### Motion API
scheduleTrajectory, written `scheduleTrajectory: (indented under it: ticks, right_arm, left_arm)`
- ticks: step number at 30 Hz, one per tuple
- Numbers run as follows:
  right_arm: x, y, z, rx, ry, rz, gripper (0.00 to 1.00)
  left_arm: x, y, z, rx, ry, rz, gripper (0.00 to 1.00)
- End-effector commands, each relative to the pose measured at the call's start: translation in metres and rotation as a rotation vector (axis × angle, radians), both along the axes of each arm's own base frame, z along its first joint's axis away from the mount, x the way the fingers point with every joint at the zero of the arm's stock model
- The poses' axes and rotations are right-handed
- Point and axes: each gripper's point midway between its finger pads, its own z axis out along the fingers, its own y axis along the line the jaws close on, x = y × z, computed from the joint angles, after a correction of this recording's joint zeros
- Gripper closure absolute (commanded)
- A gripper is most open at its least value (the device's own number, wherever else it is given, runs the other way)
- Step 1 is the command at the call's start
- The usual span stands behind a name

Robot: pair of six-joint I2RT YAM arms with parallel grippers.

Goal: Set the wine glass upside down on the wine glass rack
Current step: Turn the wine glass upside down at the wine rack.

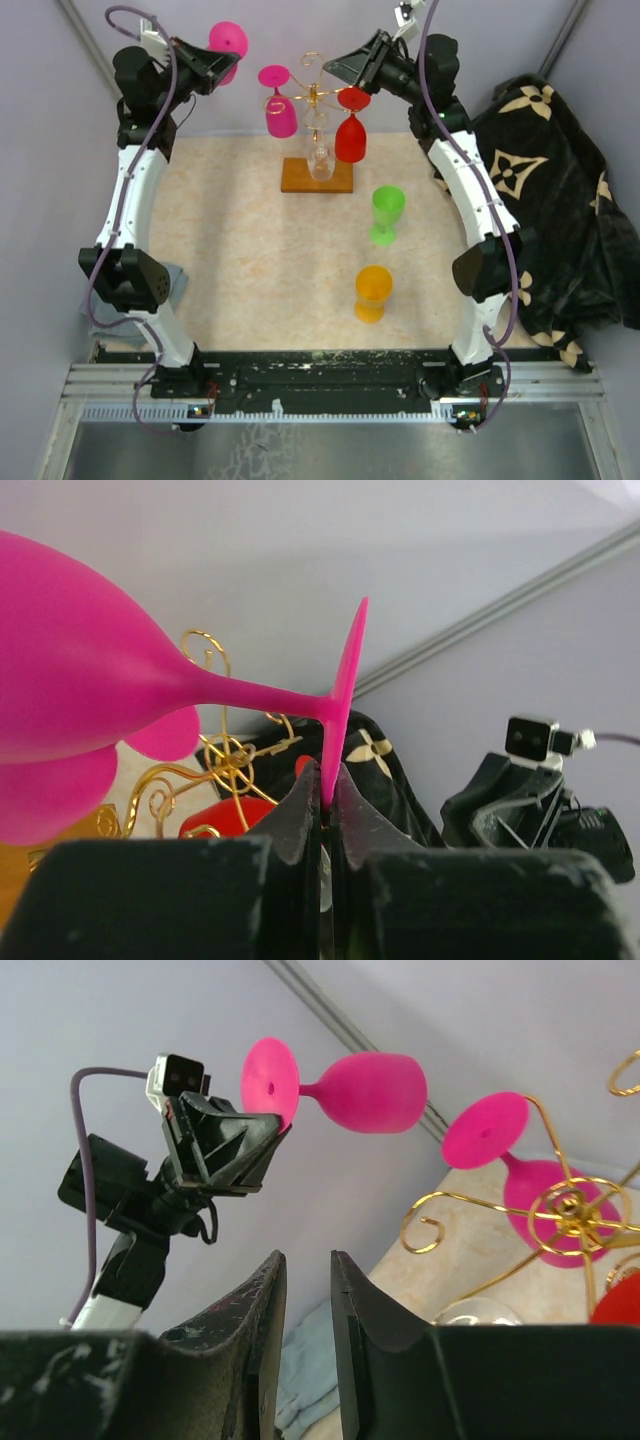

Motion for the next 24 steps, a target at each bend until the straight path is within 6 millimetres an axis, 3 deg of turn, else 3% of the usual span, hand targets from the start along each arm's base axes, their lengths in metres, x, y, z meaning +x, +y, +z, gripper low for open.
scheduleTrajectory:
  ticks: [1,8,15,24]
  right_arm:
    - [-0.042,0.014,0.061,0.063,-0.191,0.124,0.74]
    - [-0.06,0.035,0.065,0.084,-0.205,0.224,0.72]
    - [-0.069,0.045,0.077,0.126,-0.224,0.285,0.71]
    - [-0.077,0.061,0.084,0.148,-0.246,0.31,0.71]
  left_arm:
    - [-0.053,-0.011,0.057,0.081,-0.196,-0.108,0.99]
    - [-0.09,-0.028,0.069,0.095,-0.275,-0.264,1.0]
    - [-0.11,-0.04,0.072,0.063,-0.287,-0.4,1.0]
    - [-0.129,-0.056,0.061,0.063,-0.272,-0.51,1.0]
